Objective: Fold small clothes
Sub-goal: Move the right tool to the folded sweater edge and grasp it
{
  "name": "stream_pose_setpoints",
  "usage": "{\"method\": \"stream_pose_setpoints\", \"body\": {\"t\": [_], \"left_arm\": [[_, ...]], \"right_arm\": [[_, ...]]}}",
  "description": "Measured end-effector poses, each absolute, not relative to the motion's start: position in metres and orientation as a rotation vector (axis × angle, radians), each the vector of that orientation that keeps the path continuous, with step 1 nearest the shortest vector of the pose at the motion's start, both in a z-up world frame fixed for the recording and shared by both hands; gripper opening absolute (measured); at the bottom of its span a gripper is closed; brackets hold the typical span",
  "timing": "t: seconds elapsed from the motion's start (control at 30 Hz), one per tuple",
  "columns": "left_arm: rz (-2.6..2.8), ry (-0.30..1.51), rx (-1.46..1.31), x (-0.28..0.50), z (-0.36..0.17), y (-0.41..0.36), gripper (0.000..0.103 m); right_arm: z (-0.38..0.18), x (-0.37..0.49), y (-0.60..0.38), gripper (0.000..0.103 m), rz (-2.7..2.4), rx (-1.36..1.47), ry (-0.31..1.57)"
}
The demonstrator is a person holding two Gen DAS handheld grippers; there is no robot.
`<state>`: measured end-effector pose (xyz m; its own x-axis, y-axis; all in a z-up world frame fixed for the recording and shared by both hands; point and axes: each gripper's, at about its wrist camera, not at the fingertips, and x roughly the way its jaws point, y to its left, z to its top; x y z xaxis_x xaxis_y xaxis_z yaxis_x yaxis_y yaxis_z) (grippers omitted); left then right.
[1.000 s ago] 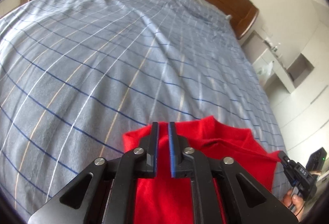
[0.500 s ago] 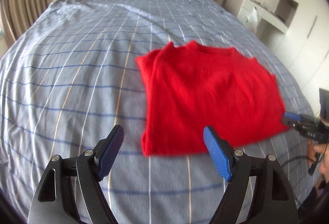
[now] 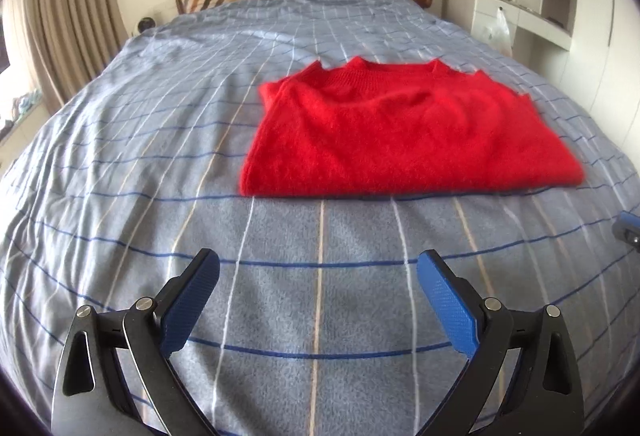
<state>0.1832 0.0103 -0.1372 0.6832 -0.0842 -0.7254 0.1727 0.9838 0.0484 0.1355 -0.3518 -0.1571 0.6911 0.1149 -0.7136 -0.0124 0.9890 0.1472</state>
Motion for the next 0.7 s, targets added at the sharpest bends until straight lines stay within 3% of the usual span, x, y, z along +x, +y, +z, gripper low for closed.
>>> {"method": "stream_pose_setpoints", "body": {"t": [0.1,0.7], "left_arm": [[-0.136,0.83,0.083,0.184,-0.16,0.015,0.1],[-0.176,0.878,0.076,0.184,-0.157,0.023,0.101]], "right_arm": [[-0.178,0.132,-0.346,0.063,0.052,0.108,0.802],[-0.183,0.126,-0.343,0.067,0.041,0.091,0.796]]}}
